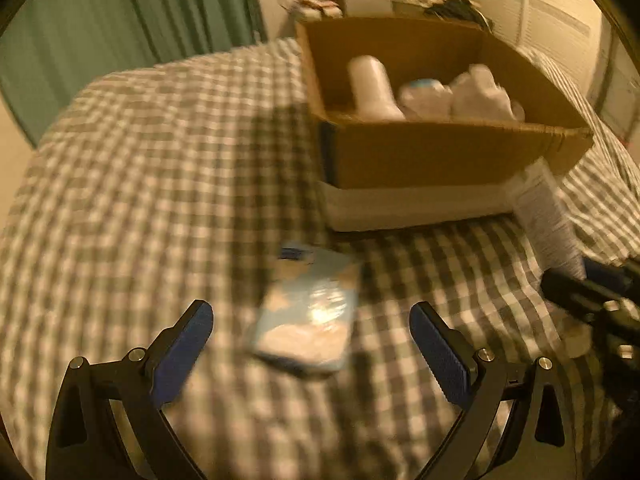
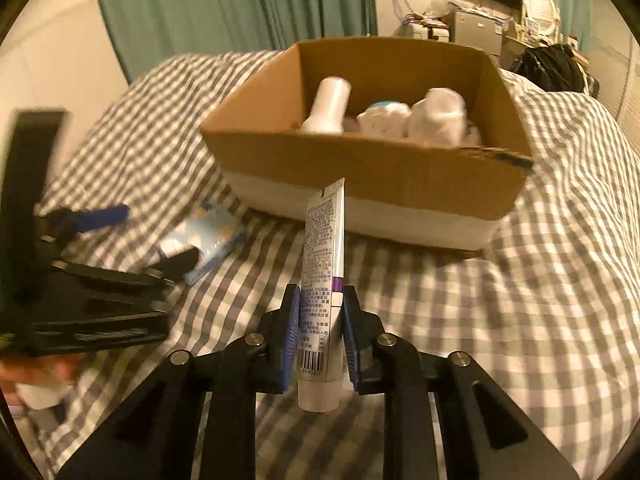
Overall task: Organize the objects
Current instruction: 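Move both tools back toward the tissue pack and toothpaste tube, then grasp the blue tissue pack with the left tool while the right tool grasps the toothpaste tube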
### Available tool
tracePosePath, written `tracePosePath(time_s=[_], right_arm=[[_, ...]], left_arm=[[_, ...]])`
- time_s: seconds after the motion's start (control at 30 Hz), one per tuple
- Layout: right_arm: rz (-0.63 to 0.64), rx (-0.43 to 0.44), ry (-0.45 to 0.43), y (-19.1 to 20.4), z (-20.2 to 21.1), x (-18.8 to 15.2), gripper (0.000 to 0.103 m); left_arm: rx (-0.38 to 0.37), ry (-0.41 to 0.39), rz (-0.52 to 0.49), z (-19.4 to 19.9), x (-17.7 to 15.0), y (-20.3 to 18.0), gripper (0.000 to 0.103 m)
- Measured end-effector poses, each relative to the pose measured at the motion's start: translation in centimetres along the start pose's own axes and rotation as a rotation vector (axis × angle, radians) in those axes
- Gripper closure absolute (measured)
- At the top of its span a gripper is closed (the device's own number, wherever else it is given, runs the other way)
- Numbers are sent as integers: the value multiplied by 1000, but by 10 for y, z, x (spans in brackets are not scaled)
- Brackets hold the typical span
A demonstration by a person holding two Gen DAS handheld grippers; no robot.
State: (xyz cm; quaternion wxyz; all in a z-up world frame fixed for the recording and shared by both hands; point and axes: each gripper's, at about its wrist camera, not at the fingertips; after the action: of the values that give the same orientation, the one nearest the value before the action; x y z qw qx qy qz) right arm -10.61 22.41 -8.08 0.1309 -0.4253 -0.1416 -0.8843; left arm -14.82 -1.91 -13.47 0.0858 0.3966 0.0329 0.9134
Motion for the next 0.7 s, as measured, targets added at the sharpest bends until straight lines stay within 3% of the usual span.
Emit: tracePosePath(time_s=[0.13, 0.23, 0.3, 0.33, 0.37, 0.7], right_arm=[[-44, 8, -11, -8, 7, 1, 83], [-47, 17, -5, -7, 3, 1, 83], [-51, 23, -1, -5, 0, 2, 83], [-54, 24, -2, -6, 0, 2, 83], [-57, 26, -2, -6, 0, 2, 83], [-32, 5, -18, 3, 11, -2, 83]], left_arm=[[-4, 84, 9, -36, -5, -6, 3], [-7, 106, 46, -47, -6, -2, 9], [-15, 99, 56, -45, -6, -1, 23], [-32, 96, 61, -43, -6, 0, 38], [-46, 94, 66, -41, -6, 0, 46], [-43, 11, 23, 21, -15, -16, 47]])
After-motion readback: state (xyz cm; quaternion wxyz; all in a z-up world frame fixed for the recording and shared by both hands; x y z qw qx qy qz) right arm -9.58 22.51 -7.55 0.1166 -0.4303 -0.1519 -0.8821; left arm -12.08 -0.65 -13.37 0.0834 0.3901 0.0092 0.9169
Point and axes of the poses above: each gripper's, at about its wrist camera, not at the fingertips, and z roughly against the way its jaws point, y to its left, x to its top, and after that the axes turned 15 degrees about -y, right-handed
